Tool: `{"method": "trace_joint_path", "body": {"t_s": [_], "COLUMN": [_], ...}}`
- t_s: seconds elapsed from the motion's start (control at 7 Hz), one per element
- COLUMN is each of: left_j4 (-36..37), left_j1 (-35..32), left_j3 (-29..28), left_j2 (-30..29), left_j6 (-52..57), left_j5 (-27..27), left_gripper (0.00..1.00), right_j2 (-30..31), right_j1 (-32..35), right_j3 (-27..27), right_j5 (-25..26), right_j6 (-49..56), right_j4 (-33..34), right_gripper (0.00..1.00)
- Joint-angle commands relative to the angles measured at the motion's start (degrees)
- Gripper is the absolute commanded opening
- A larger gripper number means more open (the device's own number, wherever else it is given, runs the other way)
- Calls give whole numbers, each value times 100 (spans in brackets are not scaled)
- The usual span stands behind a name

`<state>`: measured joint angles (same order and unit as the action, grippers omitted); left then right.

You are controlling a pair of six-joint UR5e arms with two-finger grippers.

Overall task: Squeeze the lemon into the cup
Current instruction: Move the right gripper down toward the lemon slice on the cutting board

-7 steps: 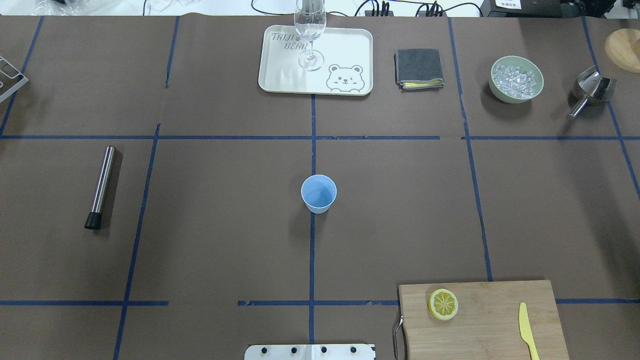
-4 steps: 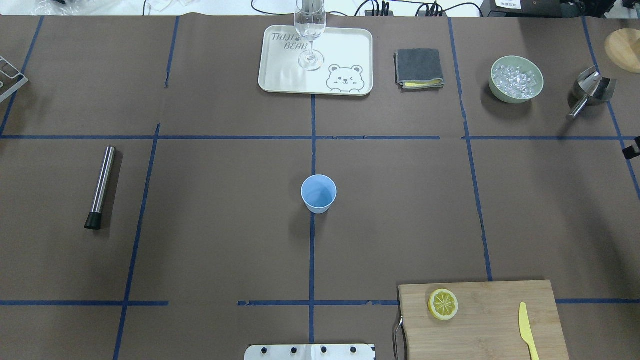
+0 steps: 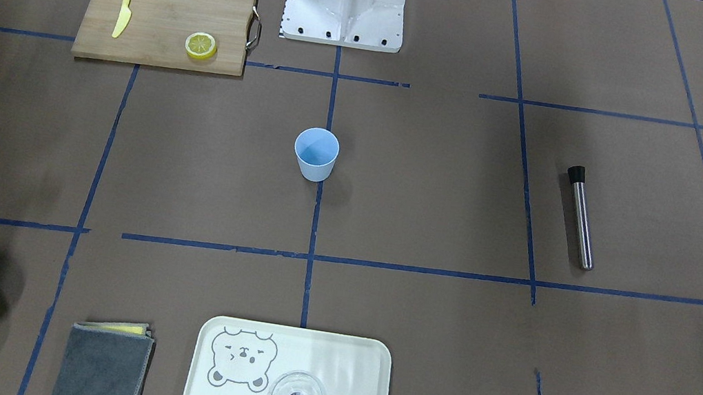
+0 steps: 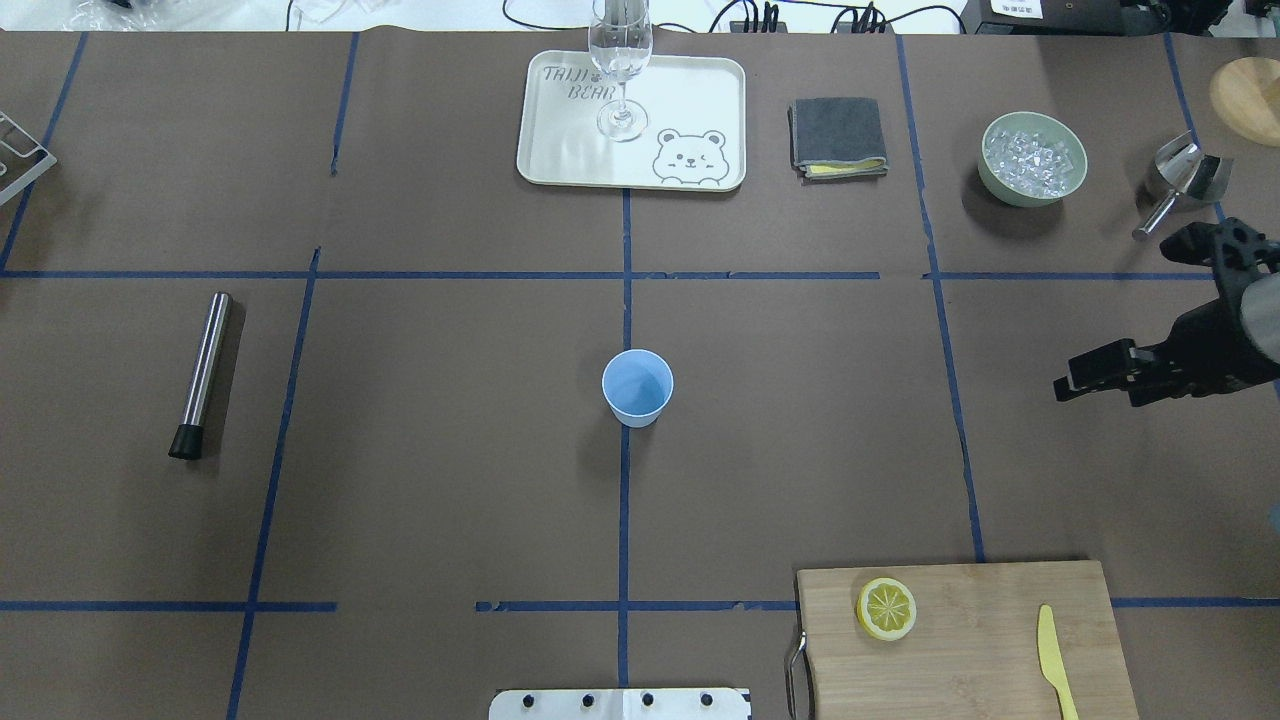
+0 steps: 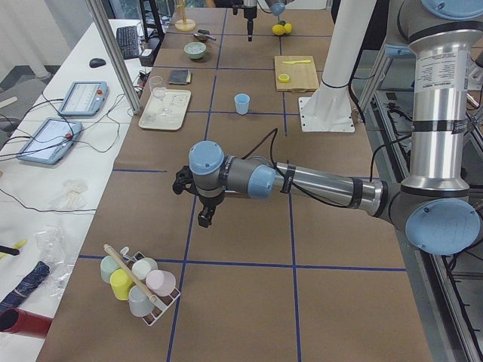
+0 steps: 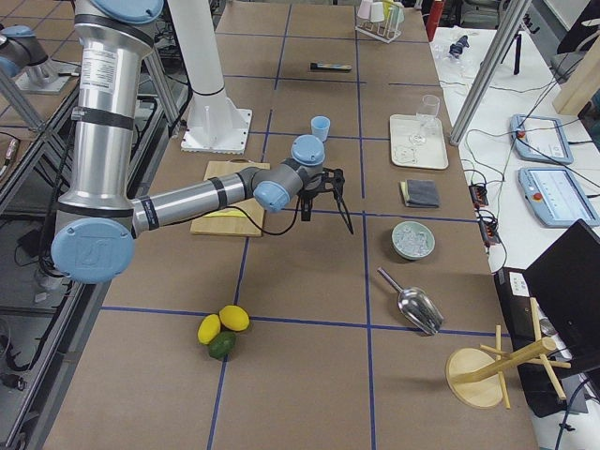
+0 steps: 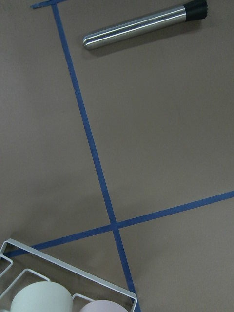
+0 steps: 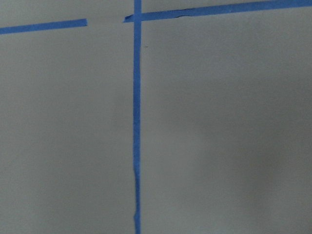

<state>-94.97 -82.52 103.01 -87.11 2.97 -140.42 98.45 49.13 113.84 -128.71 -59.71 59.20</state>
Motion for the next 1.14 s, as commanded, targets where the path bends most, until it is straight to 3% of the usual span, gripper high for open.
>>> {"method": "trace_joint_path", "body": {"t_s": [0.0,0.14,0.43,1.0], "left_j4": [-101,-110,-101,-110], "left_j1": [69,87,87,87], "left_j3": [8,8,-1,-44], "left_j2": [1,-7,-7,1], "left_j6": [-7,-16,-16,-7], "left_j5": [-3,-3,-3,-12], "left_gripper": [100,100,100,100], "right_j2": [-62,-141,-246,-194], "right_j1": [-2126,-2728,-3627,-4377], "right_j3": [636,822,1226,1114], "right_j5": [1789,2197,3180,3827], "right_j6": [-2098,-2567,-2852,-3389], "right_j4": [-321,-278,1148,1217], "right_gripper": [100,100,100,100]}}
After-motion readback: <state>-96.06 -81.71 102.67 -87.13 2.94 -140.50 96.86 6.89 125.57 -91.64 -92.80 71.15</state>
